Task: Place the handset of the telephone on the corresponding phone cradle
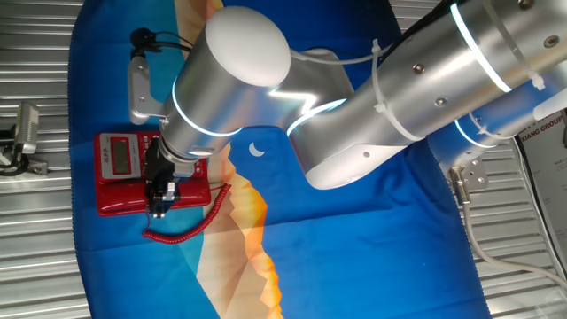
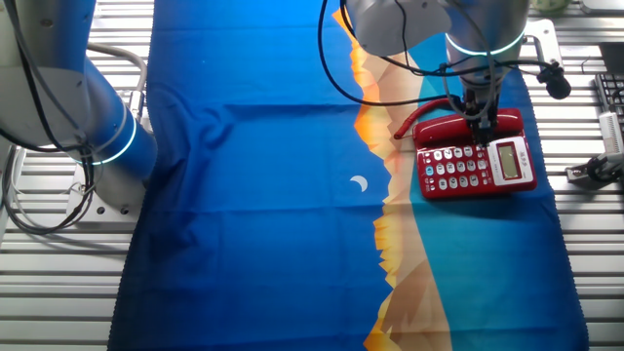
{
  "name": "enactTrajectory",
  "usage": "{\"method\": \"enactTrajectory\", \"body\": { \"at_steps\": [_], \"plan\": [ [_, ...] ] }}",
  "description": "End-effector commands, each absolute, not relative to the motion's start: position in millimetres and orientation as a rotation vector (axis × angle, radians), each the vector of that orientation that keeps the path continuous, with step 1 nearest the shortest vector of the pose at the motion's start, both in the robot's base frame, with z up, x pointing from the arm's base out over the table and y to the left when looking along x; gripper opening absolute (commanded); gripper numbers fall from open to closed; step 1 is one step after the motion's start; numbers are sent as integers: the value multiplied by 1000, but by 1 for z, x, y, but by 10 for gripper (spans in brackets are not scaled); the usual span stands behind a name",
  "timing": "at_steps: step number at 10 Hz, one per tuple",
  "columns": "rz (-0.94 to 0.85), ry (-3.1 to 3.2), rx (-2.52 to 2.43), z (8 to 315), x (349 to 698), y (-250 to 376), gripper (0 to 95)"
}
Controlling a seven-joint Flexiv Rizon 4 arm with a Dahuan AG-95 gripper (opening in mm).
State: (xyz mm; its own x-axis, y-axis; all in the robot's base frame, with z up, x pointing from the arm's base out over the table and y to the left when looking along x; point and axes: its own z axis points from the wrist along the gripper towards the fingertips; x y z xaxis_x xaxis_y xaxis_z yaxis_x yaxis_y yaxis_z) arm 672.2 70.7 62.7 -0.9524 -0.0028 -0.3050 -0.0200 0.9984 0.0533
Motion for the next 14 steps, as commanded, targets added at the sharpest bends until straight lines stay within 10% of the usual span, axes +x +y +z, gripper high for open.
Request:
{"method": "enactTrajectory", "body": {
  "at_steps": [1,14],
  "plan": [
    [83,2836,-16,63,673,71,950],
    [51,3047,43,108,653,72,950]
  ]
}}
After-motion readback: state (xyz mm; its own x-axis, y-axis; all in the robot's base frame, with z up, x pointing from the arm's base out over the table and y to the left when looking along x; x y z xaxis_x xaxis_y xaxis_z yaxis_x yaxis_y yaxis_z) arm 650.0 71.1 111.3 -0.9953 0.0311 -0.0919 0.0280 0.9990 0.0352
